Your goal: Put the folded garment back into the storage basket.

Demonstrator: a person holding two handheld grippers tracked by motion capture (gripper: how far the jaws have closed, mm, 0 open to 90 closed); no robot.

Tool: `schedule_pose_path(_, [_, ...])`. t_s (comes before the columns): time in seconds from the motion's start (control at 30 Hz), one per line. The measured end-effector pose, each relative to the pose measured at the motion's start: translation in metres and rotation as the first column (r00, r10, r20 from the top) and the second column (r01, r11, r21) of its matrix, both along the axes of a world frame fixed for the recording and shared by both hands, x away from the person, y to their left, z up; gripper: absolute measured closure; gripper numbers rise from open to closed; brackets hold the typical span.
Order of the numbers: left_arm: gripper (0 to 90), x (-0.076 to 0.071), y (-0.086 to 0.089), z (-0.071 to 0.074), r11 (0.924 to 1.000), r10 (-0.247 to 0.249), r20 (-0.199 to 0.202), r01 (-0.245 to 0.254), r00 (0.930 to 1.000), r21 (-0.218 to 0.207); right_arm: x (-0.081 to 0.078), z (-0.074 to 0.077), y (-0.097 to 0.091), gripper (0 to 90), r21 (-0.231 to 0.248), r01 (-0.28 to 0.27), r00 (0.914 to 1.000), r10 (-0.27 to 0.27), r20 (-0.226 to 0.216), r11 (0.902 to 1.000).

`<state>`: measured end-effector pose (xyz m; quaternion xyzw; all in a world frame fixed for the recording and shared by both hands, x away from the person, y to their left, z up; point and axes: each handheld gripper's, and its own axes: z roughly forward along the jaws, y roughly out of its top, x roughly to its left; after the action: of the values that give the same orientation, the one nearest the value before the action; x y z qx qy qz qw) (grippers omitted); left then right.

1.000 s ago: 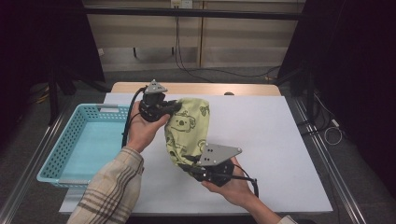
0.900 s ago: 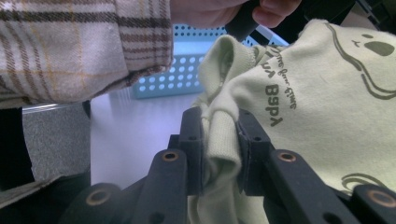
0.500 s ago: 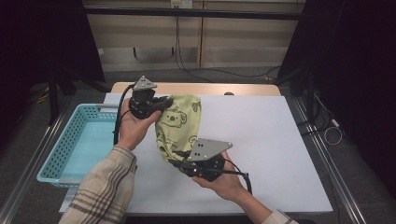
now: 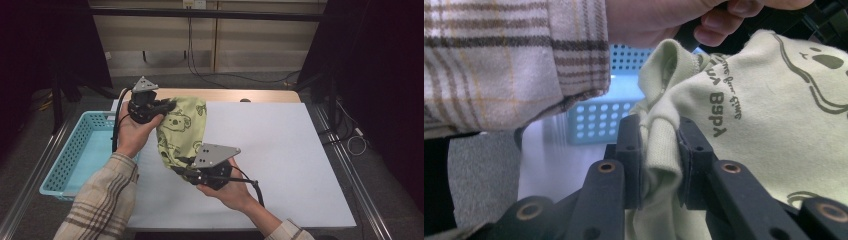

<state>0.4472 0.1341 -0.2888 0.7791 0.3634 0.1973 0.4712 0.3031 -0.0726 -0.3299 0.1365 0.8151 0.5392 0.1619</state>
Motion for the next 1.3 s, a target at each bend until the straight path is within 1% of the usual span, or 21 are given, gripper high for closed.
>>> schedule_pose_path(0.07, [80.1, 0.0, 0.003, 0.0, 1.0, 0.002, 0.001, -0.002, 1.0, -0.005, 0.001, 0.0, 0.004, 75.7, 0.014, -0.004, 0.9999, 0.003, 0.013, 0.9999])
schedule_pose_path(0.1, [80.1, 0.001, 0.005, 0.0, 1.0, 0.006, 0.001, -0.006, 1.0, -0.003, 0.001, 0.0, 0.006, 75.7, 0.018, -0.001, 1.0, 0.001, 0.01, 0.9998])
schedule_pose_path(0.23, [80.1, 0.0, 0.013, 0.0, 0.9998, 0.021, 0.004, -0.021, 0.9998, 0.003, 0.004, -0.002, 0.011, 75.7, 0.018, -0.013, 0.9998, 0.013, 0.015, 0.9998])
schedule_pose_path(0.27, [80.1, 0.0, 0.015, 0.0, 0.9997, 0.025, 0.005, -0.024, 0.9997, -0.008, 0.004, -0.001, 0.013, 75.7, 0.024, -0.014, 0.9998, 0.014, 0.011, 0.9996])
schedule_pose_path(0.33, [80.2, 0.001, 0.019, 0.001, 0.9996, 0.027, 0.006, -0.027, 0.9996, 0.003, 0.005, 0.0, 0.016, 75.7, 0.028, -0.018, 0.9997, 0.018, 0.018, 0.9994])
schedule_pose_path(0.37, [80.1, 0.0, 0.021, 0.001, 0.9991, 0.038, 0.007, -0.038, 0.9993, -0.02, 0.005, 0.0, 0.017, 75.7, 0.028, -0.02, 0.9997, 0.019, 0.016, 0.9994])
schedule_pose_path(0.43, [80.1, 0.0, 0.026, 0.003, 0.9991, 0.04, 0.013, -0.04, 0.9991, -0.011, 0.007, 0.001, 0.021, 75.7, 0.037, -0.024, 0.9996, 0.023, 0.017, 0.999])
schedule_pose_path(0.47, [80.1, 0.001, 0.032, 0.005, 0.9992, 0.019, 0.015, -0.02, 0.9997, 0.036, 0.007, 0.002, 0.023, 75.7, 0.036, -0.029, 0.9995, 0.029, 0.015, 0.9989])
schedule_pose_path(0.5, [80.1, 0.0, 0.03, 0.004, 0.9987, 0.049, 0.015, -0.049, 0.9987, -0.013, 0.008, 0.002, 0.024, 75.7, 0.038, -0.03, 0.9994, 0.029, 0.017, 0.9988])
schedule_pose_path(0.53, [80.1, 0.0, 0.032, 0.004, 0.9985, 0.05, 0.014, -0.049, 0.9987, -0.024, 0.009, 0.003, 0.026, 75.7, 0.041, -0.032, 0.9994, 0.031, 0.017, 0.9987])
schedule_pose_path(0.6, [80.1, 0.0, 0.036, 0.005, 0.998, 0.059, 0.017, -0.058, 0.9981, -0.024, 0.009, 0.004, 0.028, 75.8, 0.046, -0.032, 0.9994, 0.031, 0.016, 0.9984])
schedule_pose_path(0.63, [80.1, 0.0, 0.036, 0.005, 0.9976, 0.062, 0.016, -0.061, 0.998, -0.033, 0.01, 0.004, 0.03, 75.8, 0.046, -0.034, 0.9993, 0.033, 0.019, 0.9983])
schedule_pose_path(0.67, [80.1, 0.0, 0.039, 0.005, 0.9983, 0.057, 0.021, -0.057, 0.9981, -0.015, 0.01, 0.004, 0.031, 75.8, 0.048, -0.037, 0.9992, 0.036, 0.018, 0.9982])
schedule_pose_path(0.7, [80.1, 0.0, 0.041, 0.005, 0.9977, 0.063, 0.021, -0.063, 0.9978, -0.023, 0.011, 0.004, 0.032, 75.7, 0.05, -0.04, 0.999, 0.039, 0.019, 0.998])
schedule_pose_path(0.73, [80.1, 0.0, 0.043, 0.005, 0.998, 0.063, 0.022, -0.062, 0.9978, -0.013, 0.012, 0.004, 0.034, 75.8, 0.05, -0.042, 0.999, 0.041, 0.02, 0.9979])
schedule_pose_path(0.77, [80.1, 0.0, 0.044, 0.004, 0.9971, 0.073, 0.023, -0.072, 0.9971, -0.023, 0.012, 0.004, 0.036, 75.8, 0.051, -0.04, 0.9991, 0.039, 0.017, 0.9979])
schedule_pose_path(0.83, [80.1, 0.001, 0.049, 0.005, 0.9977, 0.068, 0.02, -0.068, 0.9975, -0.004, 0.013, 0.004, 0.039, 75.8, 0.055, -0.046, 0.9988, 0.045, 0.022, 0.9974])
schedule_pose_path(0.87, [80.1, 0.001, 0.049, 0.005, 0.9968, 0.077, 0.017, -0.076, 0.9969, -0.024, 0.014, 0.004, 0.04, 75.8, 0.058, -0.046, 0.9988, 0.045, 0.019, 0.9973])
schedule_pose_path(0.97, [80.1, 0.001, 0.054, 0.007, 0.9956, 0.089, 0.023, -0.089, 0.9957, -0.029, 0.016, 0.005, 0.043, 75.8, 0.061, -0.048, 0.9988, 0.047, 0.013, 0.997])
schedule_pose_path(1.27, [80.1, 0.001, 0.069, 0.012, 0.9936, 0.11, 0.034, -0.109, 0.9934, -0.028, 0.02, 0.009, 0.055, 75.8, 0.068, -0.062, 0.9979, 0.061, 0.023, 0.9957])
schedule_pose_path(1.3, [80.1, 0.001, 0.07, 0.012, 0.9927, 0.117, 0.032, -0.116, 0.9926, -0.035, 0.021, 0.009, 0.055, 75.8, 0.067, -0.066, 0.9976, 0.064, 0.024, 0.9956])
